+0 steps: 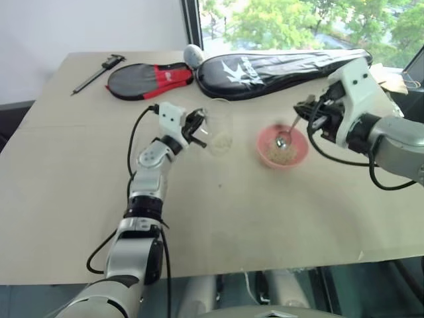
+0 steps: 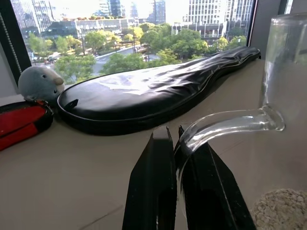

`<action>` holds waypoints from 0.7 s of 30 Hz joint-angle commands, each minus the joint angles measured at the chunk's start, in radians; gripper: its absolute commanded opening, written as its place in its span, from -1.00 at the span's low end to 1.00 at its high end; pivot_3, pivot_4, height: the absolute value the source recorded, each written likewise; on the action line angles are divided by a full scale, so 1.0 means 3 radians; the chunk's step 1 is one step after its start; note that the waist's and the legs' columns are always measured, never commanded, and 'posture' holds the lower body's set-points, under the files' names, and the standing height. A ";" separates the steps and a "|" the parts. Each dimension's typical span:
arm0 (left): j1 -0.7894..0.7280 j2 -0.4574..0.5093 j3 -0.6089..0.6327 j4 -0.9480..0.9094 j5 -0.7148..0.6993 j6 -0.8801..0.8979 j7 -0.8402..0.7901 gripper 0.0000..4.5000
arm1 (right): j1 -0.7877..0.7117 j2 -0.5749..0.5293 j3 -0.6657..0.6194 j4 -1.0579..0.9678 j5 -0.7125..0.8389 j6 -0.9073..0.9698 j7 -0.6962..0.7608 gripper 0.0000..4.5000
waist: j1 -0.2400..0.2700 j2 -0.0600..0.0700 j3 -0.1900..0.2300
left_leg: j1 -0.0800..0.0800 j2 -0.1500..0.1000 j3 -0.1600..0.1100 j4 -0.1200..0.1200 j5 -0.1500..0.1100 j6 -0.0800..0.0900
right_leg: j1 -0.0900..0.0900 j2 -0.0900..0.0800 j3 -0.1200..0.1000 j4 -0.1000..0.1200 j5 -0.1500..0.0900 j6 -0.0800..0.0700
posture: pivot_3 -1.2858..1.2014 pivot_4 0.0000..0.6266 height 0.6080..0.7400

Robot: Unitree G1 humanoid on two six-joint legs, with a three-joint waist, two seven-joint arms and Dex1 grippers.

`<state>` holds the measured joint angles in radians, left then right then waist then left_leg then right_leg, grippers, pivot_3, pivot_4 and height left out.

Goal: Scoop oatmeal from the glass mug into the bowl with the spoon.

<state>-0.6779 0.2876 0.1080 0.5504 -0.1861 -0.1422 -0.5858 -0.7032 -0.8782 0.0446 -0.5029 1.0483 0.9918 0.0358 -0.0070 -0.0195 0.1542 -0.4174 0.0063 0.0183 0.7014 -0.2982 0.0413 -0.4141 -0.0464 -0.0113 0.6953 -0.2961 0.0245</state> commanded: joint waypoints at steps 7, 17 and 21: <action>0.0175 -0.0011 -0.0082 -0.0405 0.0057 -0.0135 0.0010 -0.97 | -0.0381 0.0788 -0.0838 0.0490 0.0598 0.0102 -0.0568 -1.00 | -0.0020 0.0000 0.0000 | 0.0003 0.0000 0.0000 0.0003 0.0000 -0.0001 | 0.0002 0.0000 0.0001 0.0004 0.0001 0.0001 | 0.03 -0.52 1.00; 0.0191 -0.0123 -0.0171 -0.0221 0.0152 -0.0351 0.0052 -0.97 | -0.0784 0.1504 -0.0711 0.0766 0.1197 0.0173 -0.1105 -1.00 | -0.0014 0.0001 -0.0001 | 0.0004 -0.0001 0.0002 0.0003 0.0000 0.0000 | 0.0004 -0.0001 0.0000 0.0004 0.0001 0.0001 | 0.03 -0.52 1.00; 0.0179 -0.0158 -0.0160 -0.0192 0.0124 -0.0396 0.0042 -0.97 | -0.0651 0.1432 -0.0343 0.0689 0.0715 0.0256 -0.0886 -1.00 | -0.0020 0.0001 -0.0001 | 0.0004 -0.0001 0.0001 0.0003 0.0000 0.0000 | 0.0004 -0.0001 0.0000 0.0004 0.0001 0.0002 | 0.03 -0.52 1.00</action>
<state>-0.6102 0.2437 0.0570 0.5026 -0.1381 -0.2271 -0.5755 -0.9041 -0.4273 -0.0874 -0.2608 1.3273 1.0659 -0.2676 -0.0130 -0.0191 0.1539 -0.4163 0.0059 0.0187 0.7023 -0.2981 0.0412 -0.4130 -0.0466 -0.0114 0.6965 -0.2958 0.0249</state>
